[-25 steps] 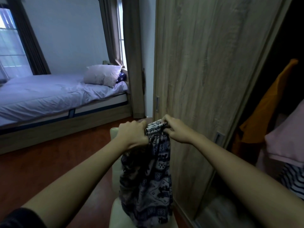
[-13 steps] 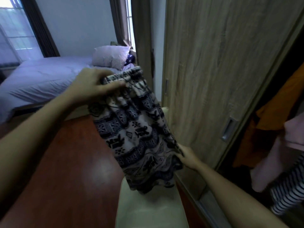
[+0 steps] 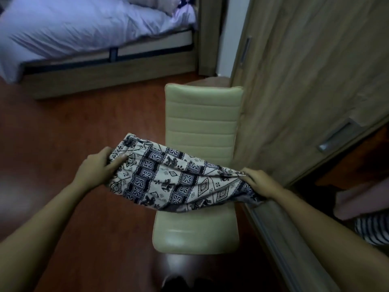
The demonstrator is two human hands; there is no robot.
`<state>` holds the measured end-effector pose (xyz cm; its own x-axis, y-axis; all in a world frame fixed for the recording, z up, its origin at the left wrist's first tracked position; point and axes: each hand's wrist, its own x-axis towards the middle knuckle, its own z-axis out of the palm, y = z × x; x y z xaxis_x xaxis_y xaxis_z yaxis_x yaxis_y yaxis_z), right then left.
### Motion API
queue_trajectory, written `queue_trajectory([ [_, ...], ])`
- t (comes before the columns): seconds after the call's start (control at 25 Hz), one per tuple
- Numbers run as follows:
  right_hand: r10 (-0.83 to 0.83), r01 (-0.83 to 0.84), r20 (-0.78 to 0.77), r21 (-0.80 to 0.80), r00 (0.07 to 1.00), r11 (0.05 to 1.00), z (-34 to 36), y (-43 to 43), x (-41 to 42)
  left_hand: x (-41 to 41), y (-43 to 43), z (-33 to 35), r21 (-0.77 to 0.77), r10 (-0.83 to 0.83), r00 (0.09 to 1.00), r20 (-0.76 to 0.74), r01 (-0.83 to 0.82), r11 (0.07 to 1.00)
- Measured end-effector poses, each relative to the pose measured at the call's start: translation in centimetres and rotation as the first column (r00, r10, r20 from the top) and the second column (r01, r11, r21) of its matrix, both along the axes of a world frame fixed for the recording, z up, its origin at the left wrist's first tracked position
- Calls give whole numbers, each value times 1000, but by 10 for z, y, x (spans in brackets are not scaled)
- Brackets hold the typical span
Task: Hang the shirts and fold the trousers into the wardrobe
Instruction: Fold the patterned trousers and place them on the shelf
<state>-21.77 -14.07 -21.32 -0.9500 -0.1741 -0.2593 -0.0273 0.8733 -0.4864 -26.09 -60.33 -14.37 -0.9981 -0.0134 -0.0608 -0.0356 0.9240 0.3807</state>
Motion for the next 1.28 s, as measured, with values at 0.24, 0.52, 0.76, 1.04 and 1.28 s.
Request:
queue_trajectory([
  [0.24,5,-28,137,163,990,986,-80,-9,-51,-26,8,-110,112,92,982,162,-111,987],
  [0.52,-151,101,149,302,977,948,-305,-35,-79,-58,20,-322,-19,264,907,329,-273,962],
  [0.76,-102,57,174,245,979,968,-357,-50,-14,-75,41,-319,155,313,887,340,-381,911],
  [1.04,-77,-25,342,285,937,958,-373,-46,-8,-5,185,-338,89,-83,964,252,63,994],
  [1.28,-41,-48,345,246,938,968,-383,-44,-7,22,214,-439,-140,-354,829,432,450,882],
])
